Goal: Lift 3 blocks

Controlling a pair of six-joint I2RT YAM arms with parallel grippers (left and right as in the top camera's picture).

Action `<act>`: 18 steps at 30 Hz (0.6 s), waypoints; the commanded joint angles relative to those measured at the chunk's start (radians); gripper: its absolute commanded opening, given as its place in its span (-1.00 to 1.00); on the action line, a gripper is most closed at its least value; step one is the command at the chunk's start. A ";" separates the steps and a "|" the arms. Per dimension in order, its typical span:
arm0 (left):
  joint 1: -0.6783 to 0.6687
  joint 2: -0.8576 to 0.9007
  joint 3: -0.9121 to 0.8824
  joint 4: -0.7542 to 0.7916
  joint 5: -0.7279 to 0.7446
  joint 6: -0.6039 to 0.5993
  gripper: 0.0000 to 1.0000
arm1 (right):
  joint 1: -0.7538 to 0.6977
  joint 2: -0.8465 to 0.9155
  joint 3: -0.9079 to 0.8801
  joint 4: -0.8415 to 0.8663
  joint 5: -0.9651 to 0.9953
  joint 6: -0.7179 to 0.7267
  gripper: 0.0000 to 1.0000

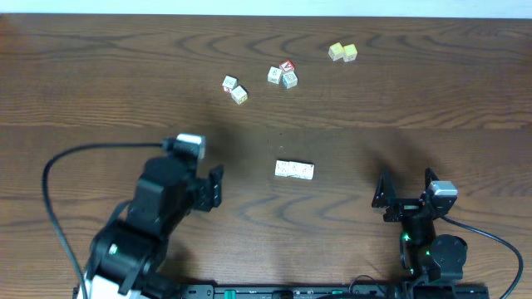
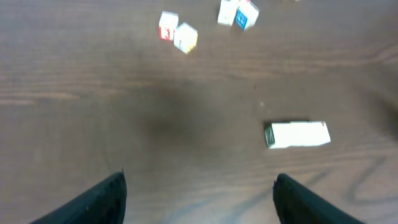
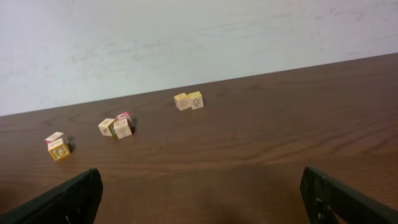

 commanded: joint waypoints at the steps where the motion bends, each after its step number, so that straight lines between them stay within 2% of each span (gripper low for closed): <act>1: 0.133 -0.154 -0.145 0.074 0.167 0.111 0.52 | -0.010 -0.007 -0.002 -0.005 0.007 -0.014 0.99; 7: 0.323 -0.393 -0.302 0.125 0.234 0.125 0.51 | -0.010 -0.007 -0.002 -0.005 0.007 -0.014 0.99; 18: 0.395 -0.636 -0.472 0.214 0.233 0.226 0.51 | -0.010 -0.007 -0.002 -0.005 0.007 -0.014 0.99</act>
